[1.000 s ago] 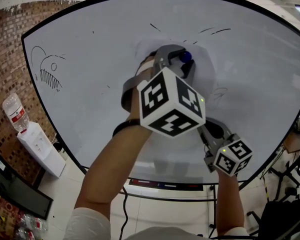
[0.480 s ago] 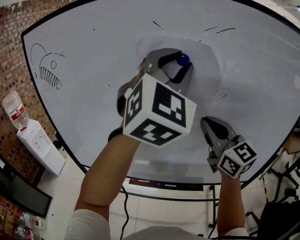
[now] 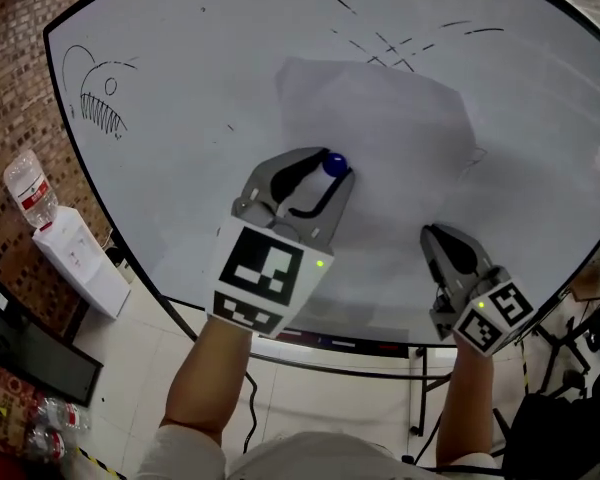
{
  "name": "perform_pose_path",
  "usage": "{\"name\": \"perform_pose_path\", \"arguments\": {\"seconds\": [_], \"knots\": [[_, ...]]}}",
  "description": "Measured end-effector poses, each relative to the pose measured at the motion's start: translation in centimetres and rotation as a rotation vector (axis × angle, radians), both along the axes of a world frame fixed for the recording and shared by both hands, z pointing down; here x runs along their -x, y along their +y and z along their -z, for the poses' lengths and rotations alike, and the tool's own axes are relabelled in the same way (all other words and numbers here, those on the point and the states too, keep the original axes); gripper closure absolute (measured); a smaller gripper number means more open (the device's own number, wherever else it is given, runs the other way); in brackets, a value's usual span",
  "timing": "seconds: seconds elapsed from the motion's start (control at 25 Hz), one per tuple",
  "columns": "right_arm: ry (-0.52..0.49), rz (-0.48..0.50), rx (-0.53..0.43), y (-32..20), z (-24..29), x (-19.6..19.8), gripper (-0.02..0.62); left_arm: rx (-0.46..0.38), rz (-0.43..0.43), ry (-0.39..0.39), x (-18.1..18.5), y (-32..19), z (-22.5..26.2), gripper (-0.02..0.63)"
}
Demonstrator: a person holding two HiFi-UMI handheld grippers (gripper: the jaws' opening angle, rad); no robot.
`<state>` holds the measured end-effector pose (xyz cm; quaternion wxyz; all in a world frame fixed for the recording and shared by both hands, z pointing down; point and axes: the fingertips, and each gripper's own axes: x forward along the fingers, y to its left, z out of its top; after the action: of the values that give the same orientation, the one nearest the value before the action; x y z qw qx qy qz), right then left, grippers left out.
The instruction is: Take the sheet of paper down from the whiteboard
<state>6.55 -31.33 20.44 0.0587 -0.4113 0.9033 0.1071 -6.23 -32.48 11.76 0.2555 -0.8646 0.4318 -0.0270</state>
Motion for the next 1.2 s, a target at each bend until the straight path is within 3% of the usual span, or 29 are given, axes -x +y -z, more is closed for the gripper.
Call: {"name": "perform_pose_path", "arguments": {"seconds": [0.36, 0.76, 0.96, 1.2], "knots": [[-0.001, 0.051, 0.085, 1.8, -4.9, 0.6, 0.589, 0.191, -0.021, 0.116, 2.2, 0.8, -10.0, 0.471], [0.0, 0.095, 0.323, 4.4, -15.3, 0.7, 0.588, 0.446, -0.045, 0.226, 4.0, 3.7, -21.2, 0.471], [0.042, -0.012, 0.443, 4.7, -20.8, -2.0, 0.588, 0.492, -0.014, 0.29, 5.9, 4.0, -24.6, 0.471], [0.059, -0.143, 0.401, 5.2, -21.8, -5.9, 0.589, 0.497, 0.076, 0.334, 10.0, 3.1, -25.9, 0.471]]}}
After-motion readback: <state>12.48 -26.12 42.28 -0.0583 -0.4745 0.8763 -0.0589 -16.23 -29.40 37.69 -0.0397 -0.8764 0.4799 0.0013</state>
